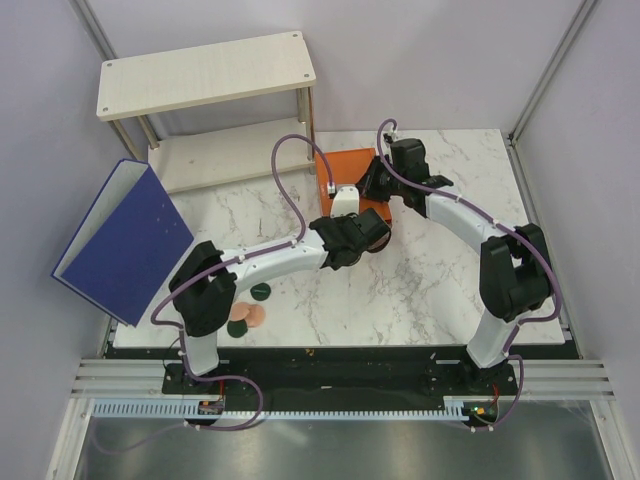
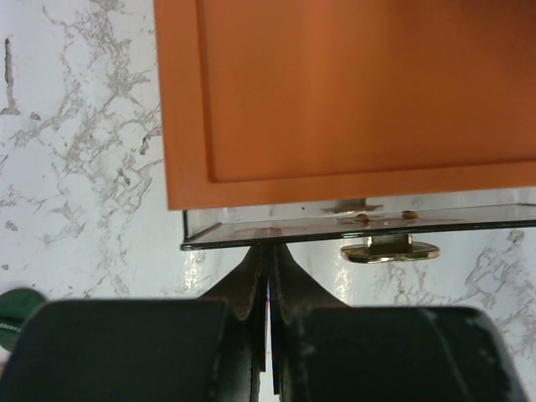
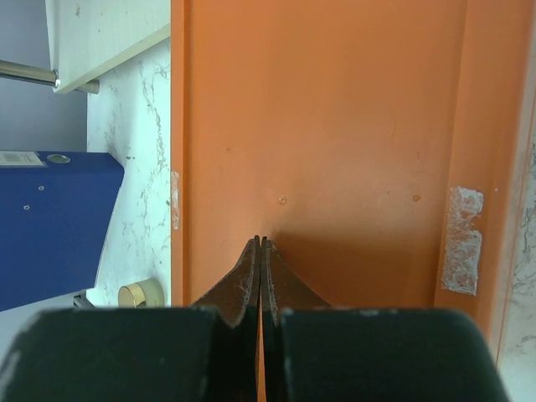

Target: Organize the makeup

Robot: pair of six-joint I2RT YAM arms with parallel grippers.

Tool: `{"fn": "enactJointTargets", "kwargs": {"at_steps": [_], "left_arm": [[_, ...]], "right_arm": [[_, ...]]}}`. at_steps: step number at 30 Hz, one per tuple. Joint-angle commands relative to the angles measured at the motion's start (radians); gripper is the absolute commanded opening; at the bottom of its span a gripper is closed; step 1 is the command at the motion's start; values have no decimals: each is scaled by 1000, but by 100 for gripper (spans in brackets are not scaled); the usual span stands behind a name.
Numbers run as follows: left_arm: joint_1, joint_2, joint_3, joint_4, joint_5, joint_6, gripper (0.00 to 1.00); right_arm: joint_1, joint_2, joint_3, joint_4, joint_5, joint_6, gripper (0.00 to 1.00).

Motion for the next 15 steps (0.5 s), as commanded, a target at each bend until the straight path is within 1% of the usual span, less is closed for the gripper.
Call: {"fn": "enactJointTargets", "kwargs": {"at_steps": [1,5,9,12,15], "left_arm": [[12,47,94,63,-18,-58,2],[15,72,124,60,-21,-52,2],[29,66,115,55,-33,-60,2],[53,63,102,55,-4,-83,2],[69,66,108,56,14,-72,2]], "right_arm": [[5,23,-65,-185,26,-41,0],[5,10,-76,-185,27,-44,0],[3,3,-77,-185,26,-47,0],[5,6,-71,-185,14,-47,0],[5,6,-63,-185,9,-47,0]]}}
